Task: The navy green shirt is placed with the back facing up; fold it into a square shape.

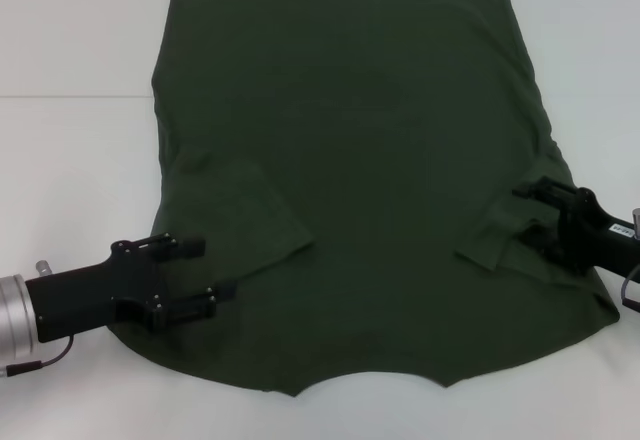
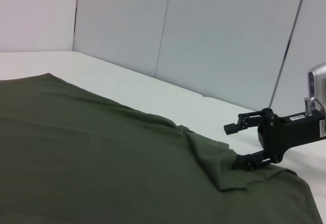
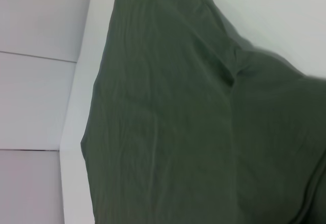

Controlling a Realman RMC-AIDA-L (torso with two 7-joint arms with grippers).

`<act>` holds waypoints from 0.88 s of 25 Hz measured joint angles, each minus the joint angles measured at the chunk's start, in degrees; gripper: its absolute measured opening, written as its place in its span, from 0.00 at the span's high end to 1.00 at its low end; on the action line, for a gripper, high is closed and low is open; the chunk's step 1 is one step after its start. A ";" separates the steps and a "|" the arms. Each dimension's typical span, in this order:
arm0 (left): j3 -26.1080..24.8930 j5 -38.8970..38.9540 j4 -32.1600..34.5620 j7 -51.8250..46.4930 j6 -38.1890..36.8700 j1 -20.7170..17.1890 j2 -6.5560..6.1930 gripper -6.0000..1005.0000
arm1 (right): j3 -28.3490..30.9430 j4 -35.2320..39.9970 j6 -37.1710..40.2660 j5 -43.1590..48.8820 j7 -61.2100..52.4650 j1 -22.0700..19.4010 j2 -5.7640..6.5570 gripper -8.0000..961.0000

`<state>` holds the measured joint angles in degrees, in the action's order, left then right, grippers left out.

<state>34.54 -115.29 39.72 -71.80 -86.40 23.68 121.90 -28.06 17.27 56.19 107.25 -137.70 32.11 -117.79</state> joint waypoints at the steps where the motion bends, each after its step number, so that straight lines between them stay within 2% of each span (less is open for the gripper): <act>1: 0.00 0.03 0.00 0.00 -0.04 -0.03 0.00 0.25 | 0.06 0.09 -0.31 0.00 0.06 0.11 -0.11 0.17; 12: 0.00 0.07 0.00 0.00 -0.70 -0.04 0.00 0.25 | 0.79 0.23 -3.45 -0.75 1.85 1.70 -0.29 0.17; 22: 0.00 0.07 0.00 0.00 -0.70 0.07 0.00 0.25 | 0.32 0.24 -4.20 -5.95 6.43 2.97 -0.86 0.17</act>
<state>34.54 -115.22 39.72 -71.80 -87.11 23.74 121.90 -27.74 17.51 51.98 101.30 -131.27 35.08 -118.65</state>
